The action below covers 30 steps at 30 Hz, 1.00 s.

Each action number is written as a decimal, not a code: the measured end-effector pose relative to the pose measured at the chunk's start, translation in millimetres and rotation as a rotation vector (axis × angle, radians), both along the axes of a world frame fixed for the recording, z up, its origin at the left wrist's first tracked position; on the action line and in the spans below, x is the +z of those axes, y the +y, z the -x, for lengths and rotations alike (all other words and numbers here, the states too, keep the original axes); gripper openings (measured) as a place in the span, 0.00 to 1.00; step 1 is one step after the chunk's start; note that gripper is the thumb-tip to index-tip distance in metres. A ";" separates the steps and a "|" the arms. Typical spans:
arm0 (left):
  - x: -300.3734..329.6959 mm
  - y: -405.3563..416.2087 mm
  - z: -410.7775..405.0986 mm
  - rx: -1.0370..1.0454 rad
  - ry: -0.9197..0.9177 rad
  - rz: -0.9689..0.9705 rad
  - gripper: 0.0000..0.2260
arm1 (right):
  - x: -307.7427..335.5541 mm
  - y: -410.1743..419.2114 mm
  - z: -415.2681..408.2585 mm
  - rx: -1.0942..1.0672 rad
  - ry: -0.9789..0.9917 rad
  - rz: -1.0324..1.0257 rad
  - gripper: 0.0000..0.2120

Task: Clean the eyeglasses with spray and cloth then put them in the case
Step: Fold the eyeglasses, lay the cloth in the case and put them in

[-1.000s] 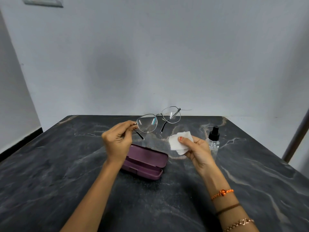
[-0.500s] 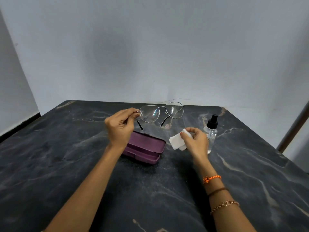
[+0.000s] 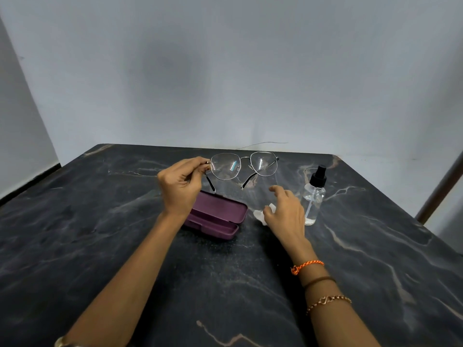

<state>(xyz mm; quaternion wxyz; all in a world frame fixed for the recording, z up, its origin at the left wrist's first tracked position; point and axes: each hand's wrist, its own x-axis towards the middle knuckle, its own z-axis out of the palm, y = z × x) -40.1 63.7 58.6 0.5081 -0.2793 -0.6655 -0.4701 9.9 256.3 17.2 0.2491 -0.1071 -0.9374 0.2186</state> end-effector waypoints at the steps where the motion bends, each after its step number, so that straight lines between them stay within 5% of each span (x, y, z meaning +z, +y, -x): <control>1: 0.1 -0.2 0.0 0.000 0.000 -0.004 0.07 | -0.3 -0.7 0.3 0.007 0.007 -0.004 0.21; 8: 0.1 -0.2 -1.3 -0.006 0.002 -0.026 0.08 | 7.3 -6.5 1.5 0.025 0.371 0.236 0.11; 14: 2.6 -1.3 -2.4 -0.024 0.059 0.023 0.07 | 23.7 -10.7 -0.5 0.123 0.594 0.888 0.08; 18: 0.9 -3.7 -2.3 -0.009 0.085 0.094 0.09 | 26.9 -11.9 1.0 0.237 0.569 1.202 0.07; 30: 0.0 -2.6 -2.2 -0.002 0.179 0.252 0.12 | 32.0 -9.4 -2.2 0.360 0.473 1.518 0.10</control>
